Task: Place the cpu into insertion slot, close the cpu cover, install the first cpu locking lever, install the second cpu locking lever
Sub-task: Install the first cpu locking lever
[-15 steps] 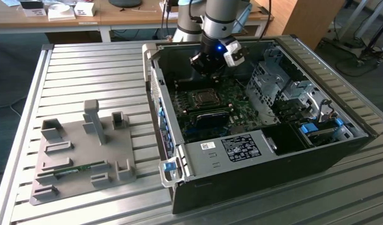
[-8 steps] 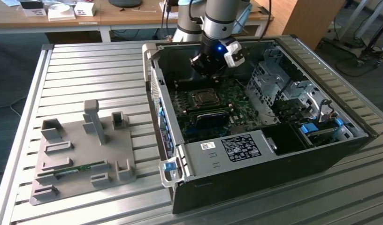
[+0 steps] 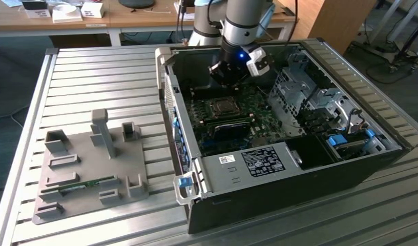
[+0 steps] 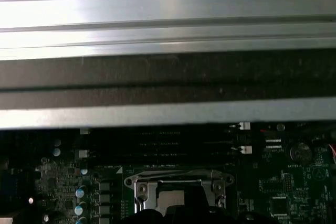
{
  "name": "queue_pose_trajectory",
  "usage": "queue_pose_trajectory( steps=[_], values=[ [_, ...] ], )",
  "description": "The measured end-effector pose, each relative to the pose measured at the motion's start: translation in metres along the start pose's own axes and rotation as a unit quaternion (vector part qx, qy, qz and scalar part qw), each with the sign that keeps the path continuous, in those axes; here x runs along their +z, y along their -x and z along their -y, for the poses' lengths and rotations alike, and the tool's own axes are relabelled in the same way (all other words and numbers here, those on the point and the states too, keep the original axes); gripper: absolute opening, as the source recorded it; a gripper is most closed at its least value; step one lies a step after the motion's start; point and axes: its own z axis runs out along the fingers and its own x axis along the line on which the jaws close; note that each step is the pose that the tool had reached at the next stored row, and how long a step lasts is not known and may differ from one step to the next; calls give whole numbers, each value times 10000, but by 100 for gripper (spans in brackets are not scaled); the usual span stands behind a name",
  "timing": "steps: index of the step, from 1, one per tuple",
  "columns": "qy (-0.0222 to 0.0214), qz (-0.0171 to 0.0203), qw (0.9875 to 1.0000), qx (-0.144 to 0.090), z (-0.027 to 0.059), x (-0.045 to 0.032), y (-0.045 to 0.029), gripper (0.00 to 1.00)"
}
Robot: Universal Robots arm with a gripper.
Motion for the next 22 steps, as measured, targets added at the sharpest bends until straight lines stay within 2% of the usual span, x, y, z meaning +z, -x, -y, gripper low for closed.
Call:
queue_pose_trajectory(
  steps=[8, 18, 22],
  values=[
    [-38, 2, 10000, -1, 76, -6, 3, 10],
    [-46, 2, 10000, -4, 119, -9, -63, 10],
    [-51, 2, 10000, -5, 120, -9, -65, 10]
  ],
)
